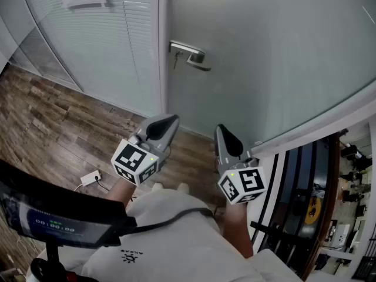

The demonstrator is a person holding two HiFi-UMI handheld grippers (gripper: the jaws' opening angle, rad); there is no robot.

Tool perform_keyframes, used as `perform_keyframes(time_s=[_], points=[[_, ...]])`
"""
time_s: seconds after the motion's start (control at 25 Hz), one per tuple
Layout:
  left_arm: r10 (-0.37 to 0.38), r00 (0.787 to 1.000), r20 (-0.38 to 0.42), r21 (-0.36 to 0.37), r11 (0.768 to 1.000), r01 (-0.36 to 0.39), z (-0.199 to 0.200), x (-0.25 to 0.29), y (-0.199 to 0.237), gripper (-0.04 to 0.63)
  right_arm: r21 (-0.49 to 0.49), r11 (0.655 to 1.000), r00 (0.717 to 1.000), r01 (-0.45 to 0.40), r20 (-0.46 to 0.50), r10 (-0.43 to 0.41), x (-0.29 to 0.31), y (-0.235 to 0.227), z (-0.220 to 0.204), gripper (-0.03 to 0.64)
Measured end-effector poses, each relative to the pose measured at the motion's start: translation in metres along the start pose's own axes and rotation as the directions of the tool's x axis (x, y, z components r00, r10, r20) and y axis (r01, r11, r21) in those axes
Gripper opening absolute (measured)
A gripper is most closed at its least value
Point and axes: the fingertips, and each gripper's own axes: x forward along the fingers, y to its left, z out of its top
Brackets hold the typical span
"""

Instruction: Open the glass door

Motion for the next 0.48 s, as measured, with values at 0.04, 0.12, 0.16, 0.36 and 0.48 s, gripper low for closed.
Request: perform_keyframes(time_s=[0.04,0.12,0.16,0.36,0.48], points=[[0.001,1.0,0.001,-0.001,1.0,-0.001,0.0004,0.0001,0.0,0.005,0.005,1.0,1.0,0.0,0.001,0.0,-0.0005,-0.0006,-0.0002,0.008],[0.002,1.0,0.002,-0.002,1.0,-0.002,0.0008,0.0003,0.0004,0.005,0.024,1.0,1.0,0.001,0.009,-0.001,-0.0013,-0.0022,0.0001,0.008],[0.003,1.0,0.001,-0.003,1.0,-0.003,0.0008,0.0002,0.0008,0.005,0.039,0.999,1.0,0.002,0.018,-0.002,-0.0019,-0.0032,0.0006,0.008],[0.004,1.0,-0.006,-0.013,1.0,-0.004,-0.0031,-0.0023,0.0008,0.005,0.08,0.997,1.0,-0.008,0.025,0.006,-0.003,-0.0034,-0.0023,0.008],[0.0,1.0,-0.013,-0.018,1.0,0.0,-0.0076,-0.003,-0.0001,0.005,0.085,0.996,0.999,-0.034,0.01,0.033,-0.0009,0.0017,-0.0085,0.009]])
